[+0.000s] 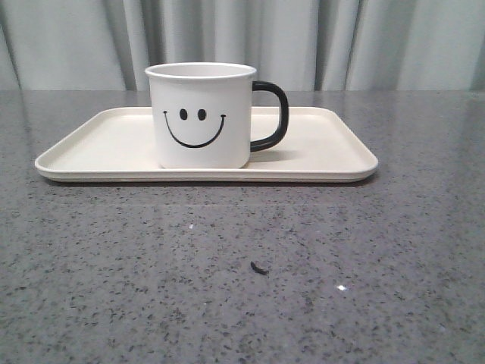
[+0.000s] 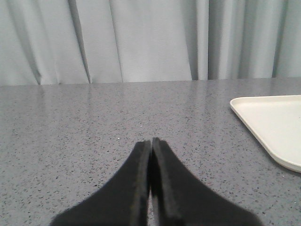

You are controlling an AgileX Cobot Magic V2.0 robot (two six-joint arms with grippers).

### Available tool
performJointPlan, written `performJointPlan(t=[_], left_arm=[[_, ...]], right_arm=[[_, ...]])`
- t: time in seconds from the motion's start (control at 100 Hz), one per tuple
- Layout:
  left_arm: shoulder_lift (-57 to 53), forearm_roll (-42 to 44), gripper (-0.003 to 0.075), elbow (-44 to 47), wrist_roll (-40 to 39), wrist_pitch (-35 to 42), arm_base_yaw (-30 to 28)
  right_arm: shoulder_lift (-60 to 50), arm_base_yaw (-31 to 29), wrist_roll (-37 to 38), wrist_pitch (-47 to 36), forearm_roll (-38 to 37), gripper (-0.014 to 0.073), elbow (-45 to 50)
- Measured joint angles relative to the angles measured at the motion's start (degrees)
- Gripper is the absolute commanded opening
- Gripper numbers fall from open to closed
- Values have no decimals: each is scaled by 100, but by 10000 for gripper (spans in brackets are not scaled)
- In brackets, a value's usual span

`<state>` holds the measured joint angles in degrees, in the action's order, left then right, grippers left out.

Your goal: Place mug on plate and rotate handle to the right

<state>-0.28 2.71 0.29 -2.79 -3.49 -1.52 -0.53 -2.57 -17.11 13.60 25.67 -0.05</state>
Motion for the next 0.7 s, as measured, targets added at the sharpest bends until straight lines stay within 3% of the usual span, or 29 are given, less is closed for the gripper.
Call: performJointPlan(t=[0.18,0.7], left_arm=[[0,0,-19,0,0,0,0],[0,0,-19,0,0,0,0]], right_arm=[[0,0,0,-116,358,-61,163],[0,0,0,-77,433,-61,163]])
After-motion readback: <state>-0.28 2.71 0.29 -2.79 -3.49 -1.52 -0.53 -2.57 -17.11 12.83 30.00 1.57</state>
